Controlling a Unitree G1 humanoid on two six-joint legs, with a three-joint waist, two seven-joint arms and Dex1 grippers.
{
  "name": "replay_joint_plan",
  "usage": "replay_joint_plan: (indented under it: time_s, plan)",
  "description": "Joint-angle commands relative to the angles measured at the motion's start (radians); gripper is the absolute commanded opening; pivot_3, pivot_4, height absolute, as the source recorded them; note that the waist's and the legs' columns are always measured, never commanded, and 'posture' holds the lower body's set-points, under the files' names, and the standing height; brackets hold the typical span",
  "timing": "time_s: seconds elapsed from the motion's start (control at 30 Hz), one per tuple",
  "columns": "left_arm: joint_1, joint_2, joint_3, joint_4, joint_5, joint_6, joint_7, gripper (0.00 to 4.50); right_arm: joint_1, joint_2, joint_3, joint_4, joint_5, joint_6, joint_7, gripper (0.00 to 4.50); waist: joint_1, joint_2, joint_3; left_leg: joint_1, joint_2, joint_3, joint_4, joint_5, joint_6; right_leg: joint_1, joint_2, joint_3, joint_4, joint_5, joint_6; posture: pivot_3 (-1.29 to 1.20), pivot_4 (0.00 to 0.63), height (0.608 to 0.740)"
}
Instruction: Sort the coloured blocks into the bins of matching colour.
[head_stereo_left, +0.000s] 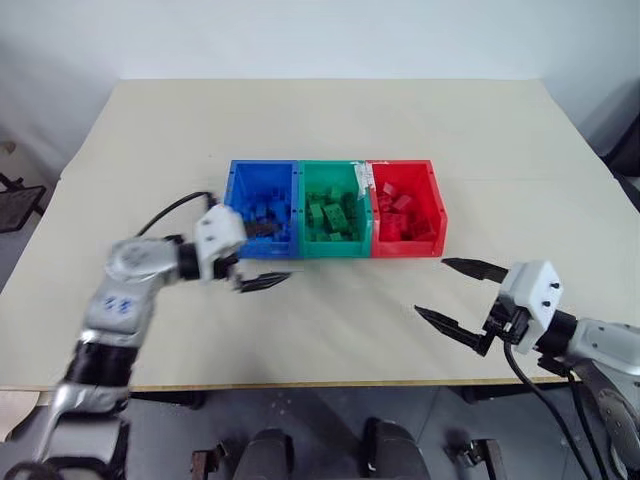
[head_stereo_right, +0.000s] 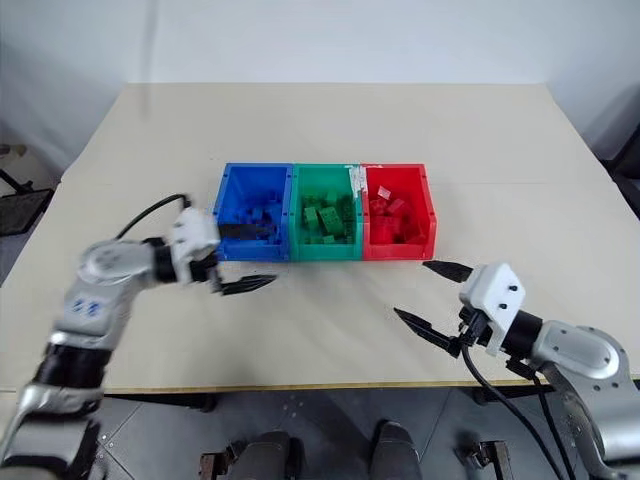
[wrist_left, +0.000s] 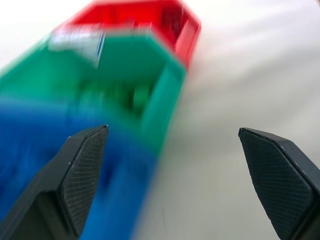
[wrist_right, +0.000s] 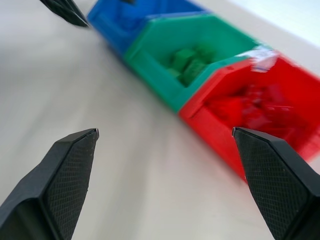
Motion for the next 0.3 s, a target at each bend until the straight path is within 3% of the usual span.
replay_joint_plan:
  time_s: [0.03,0.17,0.3]
  plan:
    - [0.08,0.043,0.101,-0.053,-0.032,-0.045,0.002,4.44,-0.026,-0.006,0.009,0.027,0.0,-0.038,0.039,4.5,0.016,0.0,0.0,0.0,0.0,0.0,0.001,0.0,0.0,0.0,0.0,0.0,0.0,0.0,0.0,0.0,0.15,0.74]
    - [0.289,0.041,0.263,-0.087,-0.048,-0.037,0.084,4.44,-0.058,0.027,0.04,0.136,-0.044,-0.103,0.048,4.5,0.018,0.0,0.0,0.0,0.0,0.001,0.001,0.0,0.0,0.001,0.0,0.0,-0.001,0.0,0.0,0.0,0.15,0.74]
    - [0.371,0.007,0.276,-0.193,-0.083,0.013,0.132,4.44,-0.06,0.03,0.047,0.189,-0.049,-0.144,0.089,4.5,0.026,0.0,0.0,-0.001,0.0,-0.001,0.001,-0.001,0.0,0.001,0.0,-0.001,0.0,0.0,0.0,0.0,0.15,0.74]
